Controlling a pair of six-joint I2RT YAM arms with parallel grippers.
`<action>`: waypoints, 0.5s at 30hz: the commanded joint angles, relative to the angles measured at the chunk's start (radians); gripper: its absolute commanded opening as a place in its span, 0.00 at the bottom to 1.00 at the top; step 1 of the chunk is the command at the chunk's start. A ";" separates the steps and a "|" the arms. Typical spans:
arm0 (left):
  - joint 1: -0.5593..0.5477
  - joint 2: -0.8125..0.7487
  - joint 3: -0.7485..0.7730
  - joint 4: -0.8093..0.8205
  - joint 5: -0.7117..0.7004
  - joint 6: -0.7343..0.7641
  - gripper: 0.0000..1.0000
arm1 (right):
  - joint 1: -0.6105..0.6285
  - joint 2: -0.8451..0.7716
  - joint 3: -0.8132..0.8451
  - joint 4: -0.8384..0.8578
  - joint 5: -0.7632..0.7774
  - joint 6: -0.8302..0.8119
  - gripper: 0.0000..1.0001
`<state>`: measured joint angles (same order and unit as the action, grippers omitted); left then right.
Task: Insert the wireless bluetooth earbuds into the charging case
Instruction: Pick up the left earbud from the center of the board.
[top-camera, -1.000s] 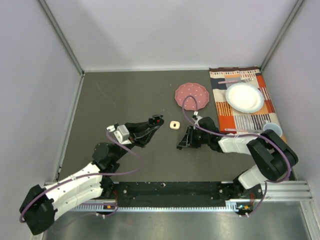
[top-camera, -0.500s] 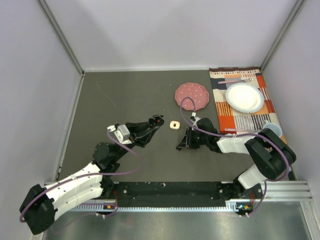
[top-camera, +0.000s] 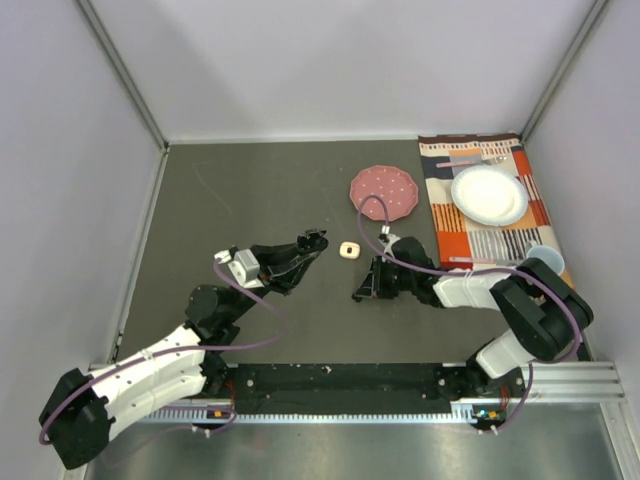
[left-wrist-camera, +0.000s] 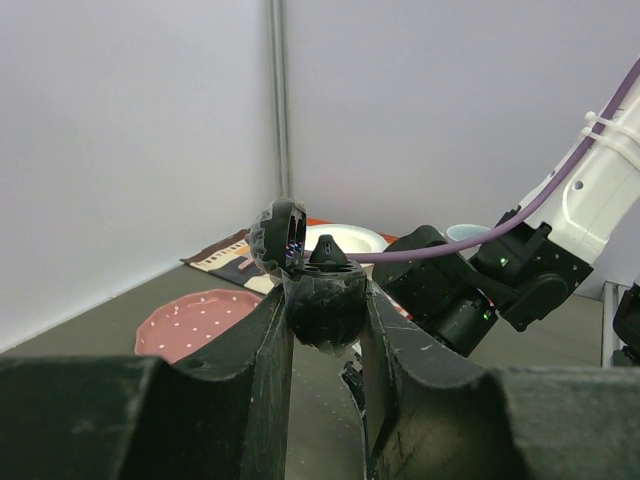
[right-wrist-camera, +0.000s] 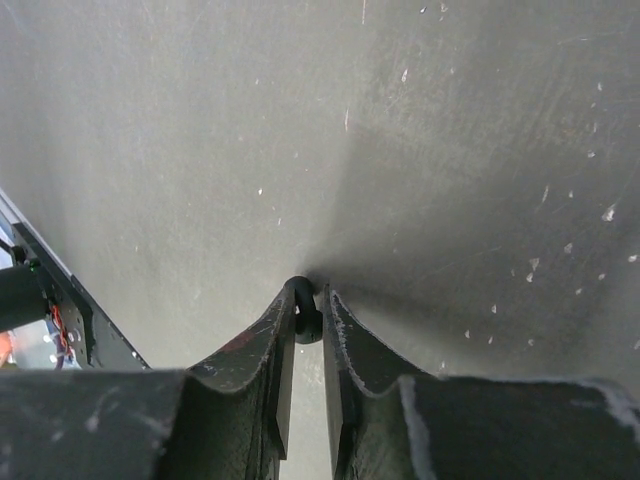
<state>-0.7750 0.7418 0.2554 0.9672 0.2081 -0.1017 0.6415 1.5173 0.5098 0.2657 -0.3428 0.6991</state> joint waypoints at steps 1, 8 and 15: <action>-0.001 -0.012 -0.001 0.053 -0.013 -0.003 0.00 | 0.014 -0.049 -0.017 0.024 0.036 -0.027 0.12; -0.001 -0.013 -0.001 0.053 -0.015 -0.003 0.00 | 0.012 -0.156 -0.073 0.093 0.044 -0.041 0.01; 0.000 -0.007 0.002 0.053 -0.012 -0.007 0.00 | 0.015 -0.345 -0.128 0.124 0.080 -0.090 0.00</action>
<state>-0.7750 0.7418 0.2554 0.9668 0.2073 -0.1020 0.6460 1.2854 0.4015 0.3210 -0.2996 0.6613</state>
